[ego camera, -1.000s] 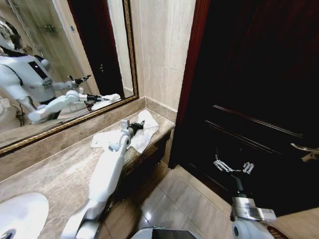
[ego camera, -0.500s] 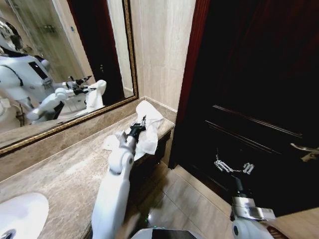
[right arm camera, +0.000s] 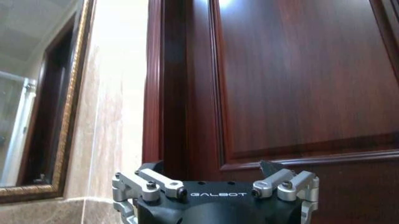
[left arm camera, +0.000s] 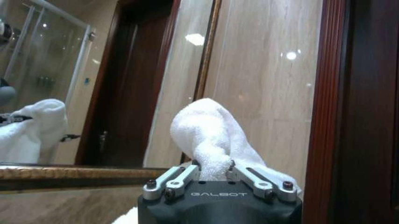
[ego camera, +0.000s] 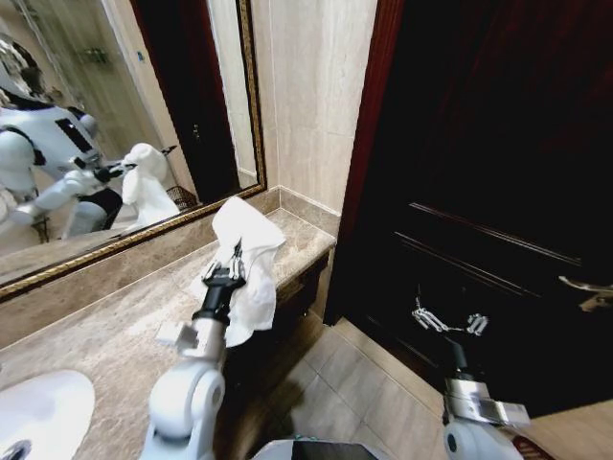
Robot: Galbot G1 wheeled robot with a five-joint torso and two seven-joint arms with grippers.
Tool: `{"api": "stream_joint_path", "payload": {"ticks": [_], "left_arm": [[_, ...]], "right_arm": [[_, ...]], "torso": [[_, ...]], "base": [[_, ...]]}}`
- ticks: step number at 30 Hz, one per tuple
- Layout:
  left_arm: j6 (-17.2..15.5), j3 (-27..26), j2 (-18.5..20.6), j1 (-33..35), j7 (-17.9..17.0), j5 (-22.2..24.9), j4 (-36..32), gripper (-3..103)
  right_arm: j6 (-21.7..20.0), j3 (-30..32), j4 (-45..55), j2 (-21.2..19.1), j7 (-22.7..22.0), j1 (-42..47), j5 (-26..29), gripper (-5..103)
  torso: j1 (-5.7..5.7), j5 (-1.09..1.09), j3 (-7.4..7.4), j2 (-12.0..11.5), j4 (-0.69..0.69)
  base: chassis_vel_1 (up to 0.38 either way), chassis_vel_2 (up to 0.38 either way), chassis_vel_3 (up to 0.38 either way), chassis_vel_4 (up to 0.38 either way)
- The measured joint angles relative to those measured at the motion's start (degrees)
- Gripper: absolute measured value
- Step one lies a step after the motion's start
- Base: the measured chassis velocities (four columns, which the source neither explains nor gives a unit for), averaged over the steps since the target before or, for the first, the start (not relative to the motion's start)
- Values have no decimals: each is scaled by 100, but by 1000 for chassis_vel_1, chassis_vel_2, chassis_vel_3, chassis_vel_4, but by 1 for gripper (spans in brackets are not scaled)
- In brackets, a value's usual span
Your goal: Discard the used towel into the hamper.
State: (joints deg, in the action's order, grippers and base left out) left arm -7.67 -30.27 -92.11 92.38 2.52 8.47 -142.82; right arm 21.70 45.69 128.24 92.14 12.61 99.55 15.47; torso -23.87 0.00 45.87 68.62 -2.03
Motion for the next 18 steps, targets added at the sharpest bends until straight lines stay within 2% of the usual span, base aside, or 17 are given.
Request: {"api": "stream_joint_path", "payload": {"ticks": [8,14,18], "left_arm": [[172,208,-11,265,145,-375,-33,12],[252,256,-9,434,266,-515,-41,12],[286,289,-6,462,394,-560,-42,12]], "right_arm": [[268,23,2,0,124,19,241,100],[315,65,-30,0,131,-24,362,100],[376,67,-85,0,286,6,423,100]], "torso": [[-1,0,0,0,2],[0,0,0,0,1],[0,0,0,0,2]], "base": [[0,0,0,0],[-32,-30,-20,-22],[-56,-72,-65,-69]]}}
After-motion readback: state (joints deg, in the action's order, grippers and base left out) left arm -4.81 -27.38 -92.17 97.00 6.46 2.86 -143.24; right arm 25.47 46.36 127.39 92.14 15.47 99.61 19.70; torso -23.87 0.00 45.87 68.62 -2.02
